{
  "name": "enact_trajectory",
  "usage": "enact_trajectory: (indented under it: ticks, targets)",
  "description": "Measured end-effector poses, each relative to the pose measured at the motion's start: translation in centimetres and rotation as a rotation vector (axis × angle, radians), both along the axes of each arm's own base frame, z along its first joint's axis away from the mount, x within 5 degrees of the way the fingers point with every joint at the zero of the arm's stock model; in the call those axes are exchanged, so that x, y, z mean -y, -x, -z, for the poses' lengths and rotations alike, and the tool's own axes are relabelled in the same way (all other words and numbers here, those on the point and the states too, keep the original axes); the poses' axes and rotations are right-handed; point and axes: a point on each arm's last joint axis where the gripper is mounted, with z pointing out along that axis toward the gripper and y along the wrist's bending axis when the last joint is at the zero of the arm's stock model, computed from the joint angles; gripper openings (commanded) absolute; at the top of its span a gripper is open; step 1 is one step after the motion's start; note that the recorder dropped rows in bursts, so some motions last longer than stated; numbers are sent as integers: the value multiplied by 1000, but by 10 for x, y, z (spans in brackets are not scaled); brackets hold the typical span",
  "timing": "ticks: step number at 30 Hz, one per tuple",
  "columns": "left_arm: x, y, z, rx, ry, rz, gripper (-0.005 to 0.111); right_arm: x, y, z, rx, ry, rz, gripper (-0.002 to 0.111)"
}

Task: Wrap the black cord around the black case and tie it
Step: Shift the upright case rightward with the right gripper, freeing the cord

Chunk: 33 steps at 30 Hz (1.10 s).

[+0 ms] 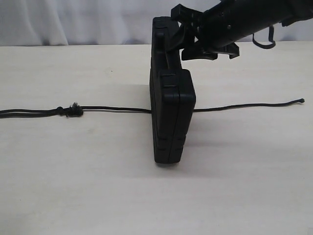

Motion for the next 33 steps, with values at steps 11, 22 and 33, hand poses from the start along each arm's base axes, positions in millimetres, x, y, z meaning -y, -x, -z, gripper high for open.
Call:
enact_trajectory:
  ticks: [11, 22, 33]
  targets:
    - [0, 0, 0, 0, 0, 0, 0, 1, 0, -1, -2, 14, 7, 44]
    - [0, 0, 0, 0, 0, 0, 0, 1, 0, -1, -2, 0, 17, 44]
    - [0, 0, 0, 0, 0, 0, 0, 5, -1, -5, 45, 38, 35, 43]
